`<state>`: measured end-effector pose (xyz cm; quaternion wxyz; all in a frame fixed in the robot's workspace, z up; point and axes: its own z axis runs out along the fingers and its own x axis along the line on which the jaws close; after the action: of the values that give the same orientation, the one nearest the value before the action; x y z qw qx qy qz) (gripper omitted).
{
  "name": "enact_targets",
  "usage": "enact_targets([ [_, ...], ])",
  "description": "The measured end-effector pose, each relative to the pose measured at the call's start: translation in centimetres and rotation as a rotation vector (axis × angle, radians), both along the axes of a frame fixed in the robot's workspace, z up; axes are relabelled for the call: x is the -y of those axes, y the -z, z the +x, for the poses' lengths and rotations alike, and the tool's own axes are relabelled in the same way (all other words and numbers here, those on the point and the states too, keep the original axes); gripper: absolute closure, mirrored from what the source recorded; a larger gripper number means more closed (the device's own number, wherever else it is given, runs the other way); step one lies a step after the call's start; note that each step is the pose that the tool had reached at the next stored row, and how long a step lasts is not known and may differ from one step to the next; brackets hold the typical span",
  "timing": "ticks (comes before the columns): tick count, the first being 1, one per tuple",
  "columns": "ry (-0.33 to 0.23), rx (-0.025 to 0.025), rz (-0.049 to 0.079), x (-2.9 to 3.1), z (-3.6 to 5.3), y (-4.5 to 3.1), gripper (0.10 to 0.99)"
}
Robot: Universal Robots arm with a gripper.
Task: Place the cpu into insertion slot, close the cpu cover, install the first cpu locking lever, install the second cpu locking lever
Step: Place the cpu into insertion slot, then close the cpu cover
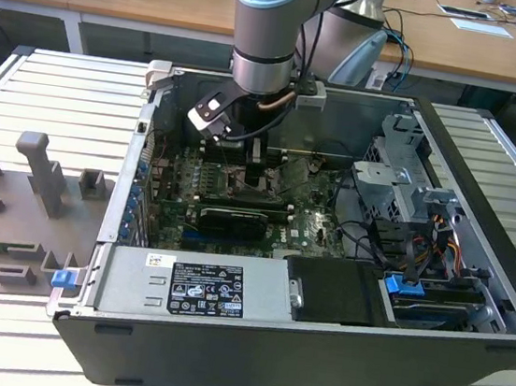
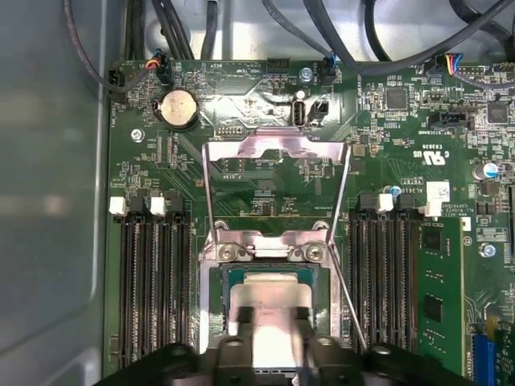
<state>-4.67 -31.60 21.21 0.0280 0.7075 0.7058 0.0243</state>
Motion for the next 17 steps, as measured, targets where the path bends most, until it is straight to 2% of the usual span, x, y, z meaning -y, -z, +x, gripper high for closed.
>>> enact_targets([
  [3,0.000,0.0000,0.000,0.00,0.00,-0.15,0.980],
  [13,0.000,-0.0013,0.000,0.00,0.10,-0.26,0.980],
  [15,0.000,-0.0070,0.000,0.00,1.23,-0.26,0.980],
  [17,0.000,-0.0080,0.000,0.00,1.50,-0.28,0.980],
])
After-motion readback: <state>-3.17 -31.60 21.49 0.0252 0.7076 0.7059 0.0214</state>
